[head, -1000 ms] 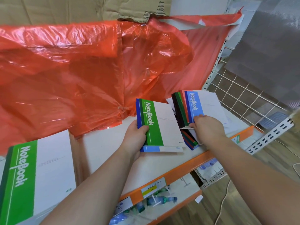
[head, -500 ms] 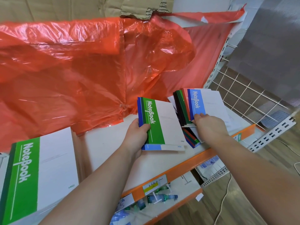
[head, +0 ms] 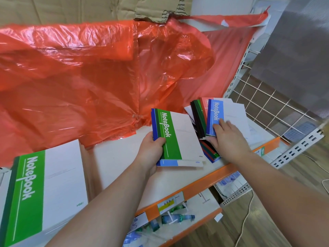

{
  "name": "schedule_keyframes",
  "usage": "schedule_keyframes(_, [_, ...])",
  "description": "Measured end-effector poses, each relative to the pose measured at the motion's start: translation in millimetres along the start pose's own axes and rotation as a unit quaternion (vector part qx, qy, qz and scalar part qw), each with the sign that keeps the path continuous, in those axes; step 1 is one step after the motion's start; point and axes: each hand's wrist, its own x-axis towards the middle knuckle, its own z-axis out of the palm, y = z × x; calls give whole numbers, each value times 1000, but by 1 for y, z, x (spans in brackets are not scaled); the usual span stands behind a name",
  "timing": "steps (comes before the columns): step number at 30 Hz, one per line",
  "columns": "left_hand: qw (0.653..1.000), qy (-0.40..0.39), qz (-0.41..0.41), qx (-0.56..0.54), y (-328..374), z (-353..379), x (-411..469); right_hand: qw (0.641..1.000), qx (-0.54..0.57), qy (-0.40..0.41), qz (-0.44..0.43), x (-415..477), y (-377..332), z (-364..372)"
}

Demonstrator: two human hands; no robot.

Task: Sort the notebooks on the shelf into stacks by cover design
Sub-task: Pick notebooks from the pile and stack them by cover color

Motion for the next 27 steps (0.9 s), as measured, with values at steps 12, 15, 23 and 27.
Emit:
schedule_keyframes(12, [1000,-5,7,-3,-2,2,1,962,69,214,-155,-22,-45,-9])
schedule_keyframes(15, [1000,-3,13,-17,-4,4,3,946,113,189,-240,-29,-83,-8])
schedule_keyframes(23, [999,7,22,30,-13,-14,3,945,230,-24,-232,-38,-93,-12])
schedule_keyframes(27, [999,-38,15,-1,-10,-27,-7,906,421,7,34,-24,-88,-11])
